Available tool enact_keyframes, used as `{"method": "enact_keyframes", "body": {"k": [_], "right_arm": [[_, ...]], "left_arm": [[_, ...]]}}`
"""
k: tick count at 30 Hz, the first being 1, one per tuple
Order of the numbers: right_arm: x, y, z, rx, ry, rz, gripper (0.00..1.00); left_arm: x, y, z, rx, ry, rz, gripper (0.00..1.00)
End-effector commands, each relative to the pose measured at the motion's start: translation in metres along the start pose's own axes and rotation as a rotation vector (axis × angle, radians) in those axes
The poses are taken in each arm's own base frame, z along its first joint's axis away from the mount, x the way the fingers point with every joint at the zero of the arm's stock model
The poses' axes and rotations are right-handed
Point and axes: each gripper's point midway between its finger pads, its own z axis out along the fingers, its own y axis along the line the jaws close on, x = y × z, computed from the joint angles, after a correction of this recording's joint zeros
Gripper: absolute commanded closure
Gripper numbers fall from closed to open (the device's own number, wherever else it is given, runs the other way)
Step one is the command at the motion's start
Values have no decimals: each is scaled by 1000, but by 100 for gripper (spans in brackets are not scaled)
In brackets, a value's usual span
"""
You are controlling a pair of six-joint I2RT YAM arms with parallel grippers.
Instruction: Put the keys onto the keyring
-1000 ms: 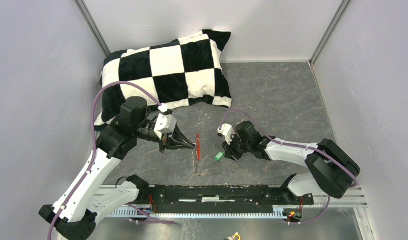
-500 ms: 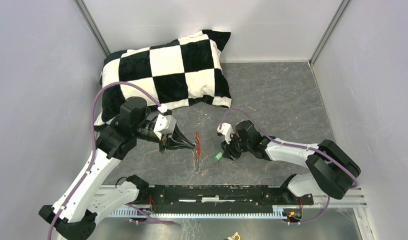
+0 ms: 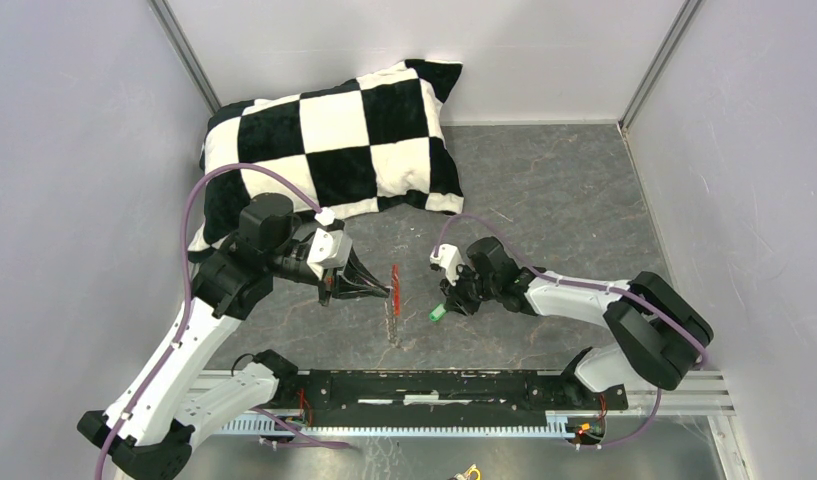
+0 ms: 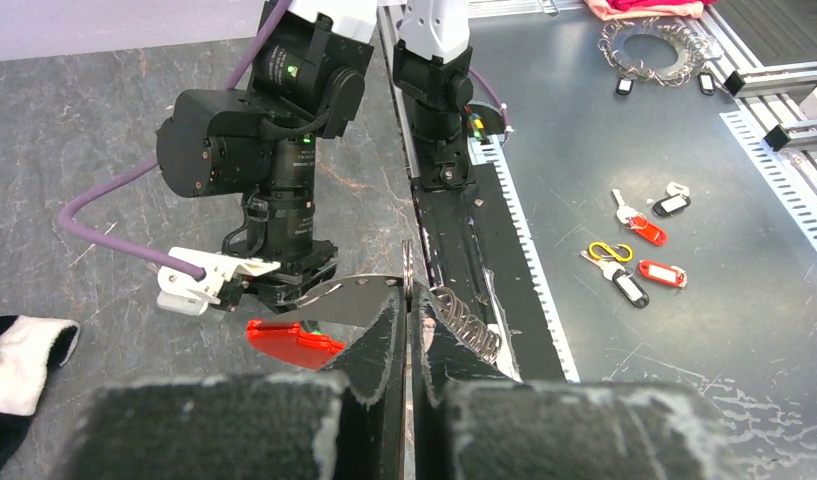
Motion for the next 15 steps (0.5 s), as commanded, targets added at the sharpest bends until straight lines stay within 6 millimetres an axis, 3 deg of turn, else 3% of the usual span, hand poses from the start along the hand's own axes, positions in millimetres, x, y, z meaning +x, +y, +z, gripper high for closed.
{"method": "enact_keyframes", "body": {"k": [1, 7, 15], "right_arm": [[-11, 3, 1, -32, -13, -35, 71], [-9, 1, 0, -18, -15, -36, 73], [-10, 2, -2, -29, -27, -36, 97]], "left_arm": [[-21, -2, -6, -18, -25, 104, 98], [-21, -2, -6, -17, -25, 107, 98], [-21, -2, -6, -17, -25, 105, 98]]}}
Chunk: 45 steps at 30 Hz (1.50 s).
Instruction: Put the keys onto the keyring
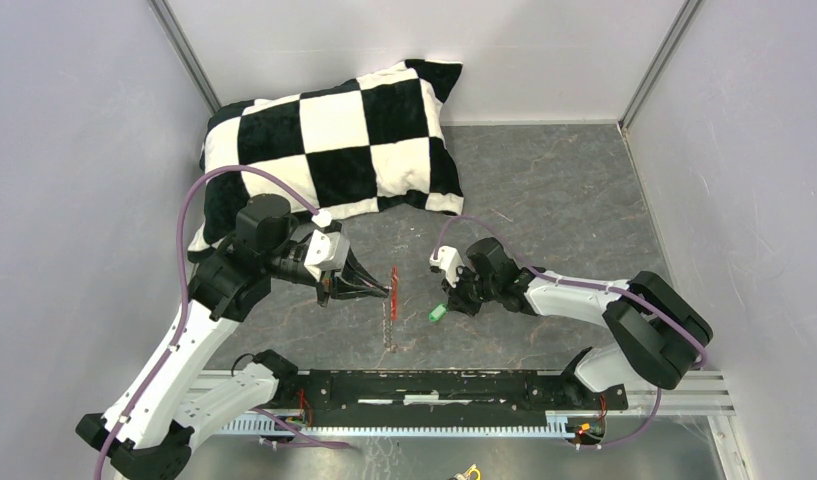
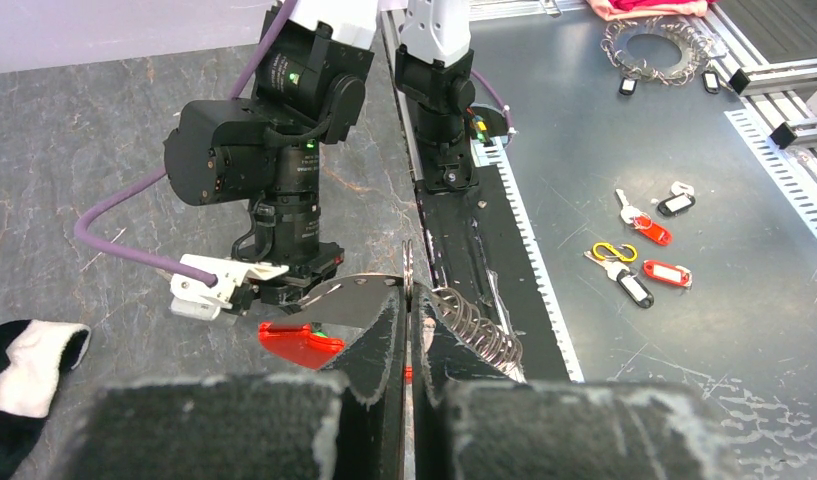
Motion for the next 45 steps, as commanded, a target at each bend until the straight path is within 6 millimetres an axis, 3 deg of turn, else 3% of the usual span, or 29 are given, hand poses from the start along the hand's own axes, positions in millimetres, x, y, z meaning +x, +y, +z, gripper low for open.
{"method": "enact_keyframes", "body": {"k": [1, 5, 9, 16, 25, 28, 33, 45], "right_arm": [[-18, 0, -3, -11, -56, -27, 99], [-24, 2, -7, -18, -88, -41, 99], [-47, 6, -20, -11, -191, -91, 99], [-115, 16, -95, 114, -430, -238, 99], [-182, 97, -186, 151, -613, -627, 99], [-202, 120, -207, 148, -656, -736, 99], [-230, 156, -221, 141, -616, -925, 99], [-255, 178, -230, 176, -625, -1086, 99]], "left_arm": [[-17, 0, -4, -13, -19, 83, 98], [-16, 0, -4, -10, -19, 80, 98], [-16, 0, -4, -10, -20, 76, 98], [-16, -3, -3, 4, -24, 60, 98], [-30, -21, -2, 113, -71, 3, 98], [-36, -29, -3, 162, -89, -22, 98], [-41, -41, -5, 227, -111, -44, 98], [-43, -47, -7, 247, -129, 18, 98]]}}
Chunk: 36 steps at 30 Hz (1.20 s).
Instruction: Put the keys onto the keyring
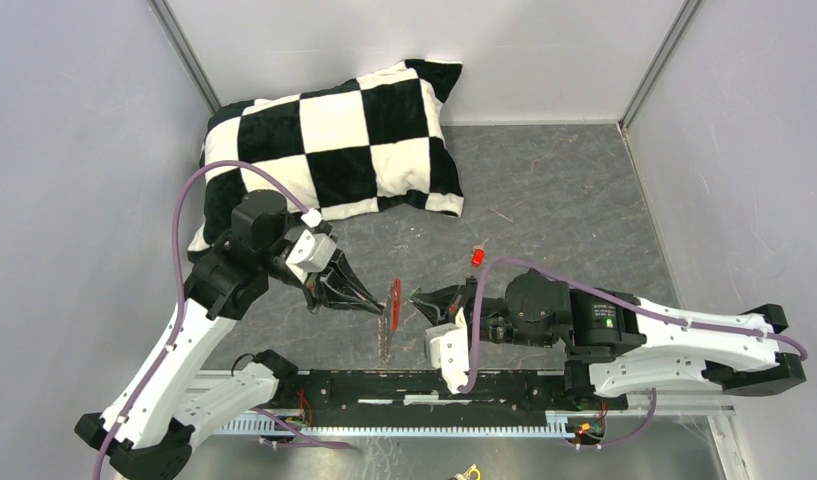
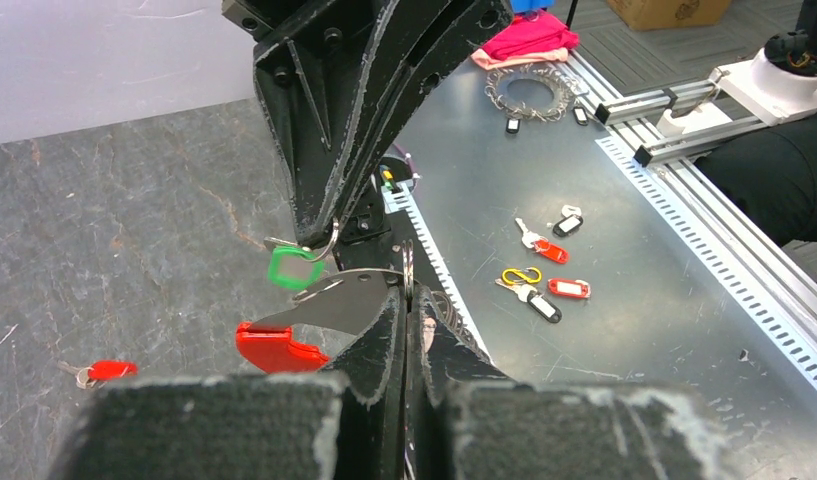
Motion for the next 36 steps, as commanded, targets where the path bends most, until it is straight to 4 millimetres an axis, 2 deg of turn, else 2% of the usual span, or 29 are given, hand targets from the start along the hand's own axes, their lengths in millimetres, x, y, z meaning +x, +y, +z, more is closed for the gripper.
{"method": "enact_keyframes", "body": {"k": [1, 14, 36], "right_arm": [[-25, -30, -11, 76, -58, -41, 100], [-49, -33, -2, 55, -146, -50, 99], [-59, -28, 9, 38, -178, -48, 99]], "left_arm": [[-15, -13, -1, 49, -28, 56, 98], [-20, -9, -1, 33, -23, 37, 98], [-22, -3, -2, -16, -9, 37, 98]]}}
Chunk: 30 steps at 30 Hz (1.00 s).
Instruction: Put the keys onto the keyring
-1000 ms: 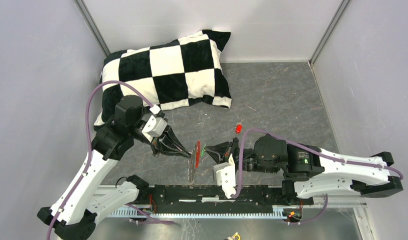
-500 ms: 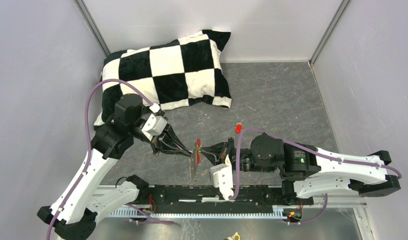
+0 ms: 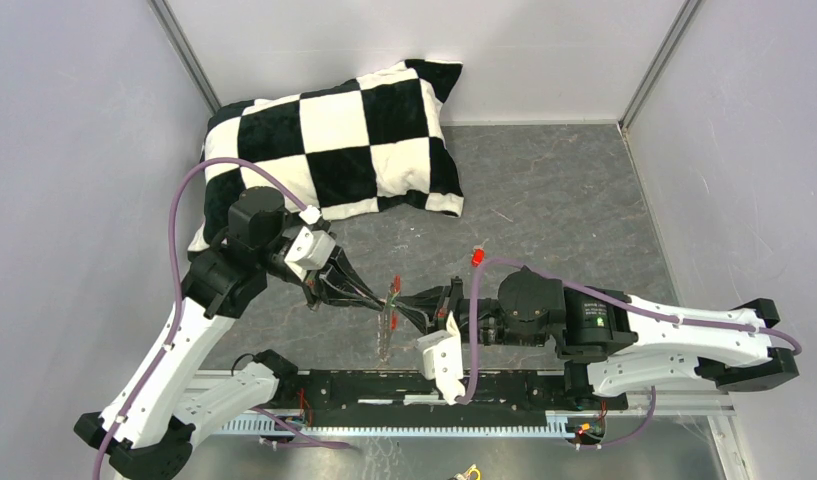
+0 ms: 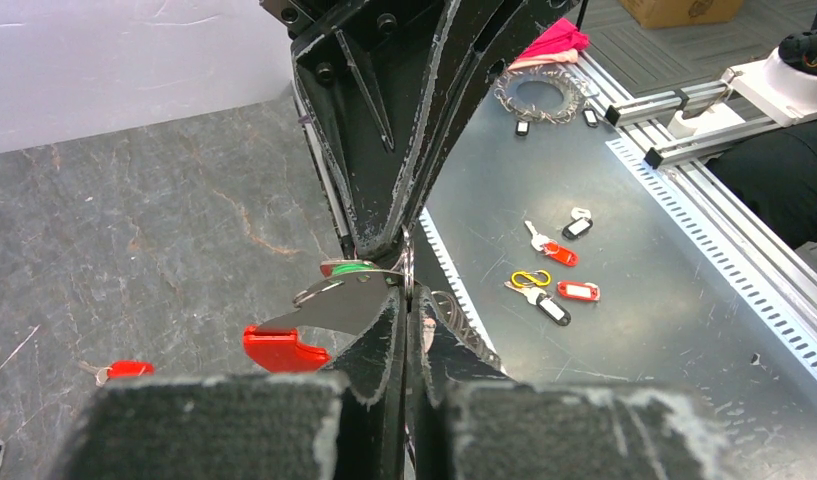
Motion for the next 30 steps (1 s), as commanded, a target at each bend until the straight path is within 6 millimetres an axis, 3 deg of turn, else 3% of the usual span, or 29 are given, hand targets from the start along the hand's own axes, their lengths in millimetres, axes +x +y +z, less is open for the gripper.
{"method": "enact_keyframes", "body": {"k": [1, 30], "right_arm": [[-23, -19, -3, 46, -69, 4, 99], [-31, -22, -5, 47, -89, 6, 99]], "left_arm": [[-14, -4, -2, -6, -9, 16, 98], [-14, 18, -4, -128, 24, -81, 98]]}}
